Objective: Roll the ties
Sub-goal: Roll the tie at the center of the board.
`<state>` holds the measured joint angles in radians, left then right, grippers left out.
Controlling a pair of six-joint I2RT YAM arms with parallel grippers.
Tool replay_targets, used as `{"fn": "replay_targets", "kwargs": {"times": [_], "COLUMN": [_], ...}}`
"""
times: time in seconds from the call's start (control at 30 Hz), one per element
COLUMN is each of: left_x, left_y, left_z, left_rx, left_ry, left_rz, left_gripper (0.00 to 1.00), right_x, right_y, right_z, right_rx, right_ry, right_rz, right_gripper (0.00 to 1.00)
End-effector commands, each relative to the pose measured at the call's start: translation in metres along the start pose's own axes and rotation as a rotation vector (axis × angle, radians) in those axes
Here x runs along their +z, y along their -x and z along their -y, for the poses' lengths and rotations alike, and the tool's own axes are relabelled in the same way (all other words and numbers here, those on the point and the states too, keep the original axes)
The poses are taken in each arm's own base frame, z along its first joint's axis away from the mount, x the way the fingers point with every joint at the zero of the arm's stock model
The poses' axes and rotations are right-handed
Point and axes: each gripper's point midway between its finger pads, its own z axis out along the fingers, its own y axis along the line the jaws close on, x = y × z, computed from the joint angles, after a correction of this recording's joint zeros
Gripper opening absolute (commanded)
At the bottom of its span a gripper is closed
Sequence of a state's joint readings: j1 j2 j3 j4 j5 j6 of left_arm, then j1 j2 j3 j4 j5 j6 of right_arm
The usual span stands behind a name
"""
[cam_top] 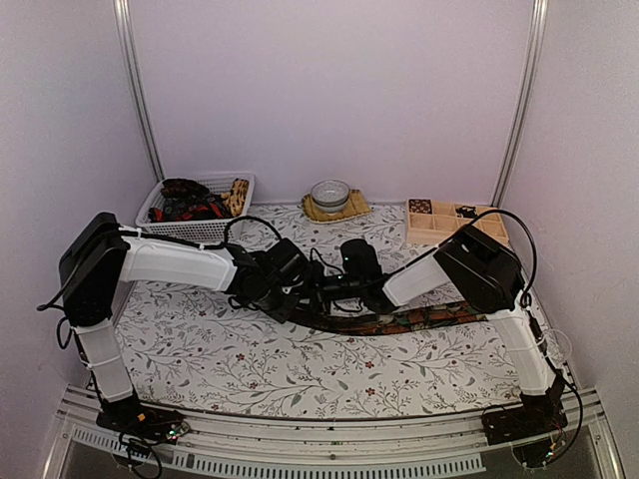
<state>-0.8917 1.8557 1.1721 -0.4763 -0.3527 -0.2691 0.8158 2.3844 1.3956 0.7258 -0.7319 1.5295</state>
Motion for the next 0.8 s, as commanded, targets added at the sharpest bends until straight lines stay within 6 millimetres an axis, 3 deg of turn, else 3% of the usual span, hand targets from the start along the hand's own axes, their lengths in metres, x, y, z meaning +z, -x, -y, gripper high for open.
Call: {"fn": "replay_targets", "kwargs": {"times": [0.0, 0.3, 0.47, 0.5, 0.53, 0.77], "left_x": [-0.016, -0.018, -0.020, -0.021, -0.020, -0.021], "left_y": [0.020, 0.024, 0.024, 0.025, 0.025, 0.026], "left_z": [0.004, 0.005, 0.008, 0.009, 0.011, 0.023], "left_rx": [-0.010, -0.014, -0.010, -0.011, -0.007, 0.014], "left_ry": [-0.037, -0.029, -0.040, -0.044, -0.049, -0.086], "left_rz": [0.061, 0.080, 0.094, 0.100, 0.101, 0.112], "left_gripper": [0.01, 0.02, 0.03, 0.03, 0.03, 0.04], "right_x": [0.000, 0.008, 0.008, 0.010, 0.011, 0.011], "right_y": [-0.008, -0.015, -0.016, -0.014, -0.014, -0.012], "right_z": [-0.039, -0.011, -0.010, 0.007, 0.011, 0.019], "right_rx": [-0.065, -0.054, -0.060, -0.038, -0.033, -0.024], "right_ry": [0.019, -0.079, -0.081, -0.101, -0.105, -0.117], "right_rz": [-0.025, -0.044, -0.047, -0.049, -0.051, -0.049], "right_gripper": [0.35, 0.34, 0.35, 0.35, 0.35, 0.32]}}
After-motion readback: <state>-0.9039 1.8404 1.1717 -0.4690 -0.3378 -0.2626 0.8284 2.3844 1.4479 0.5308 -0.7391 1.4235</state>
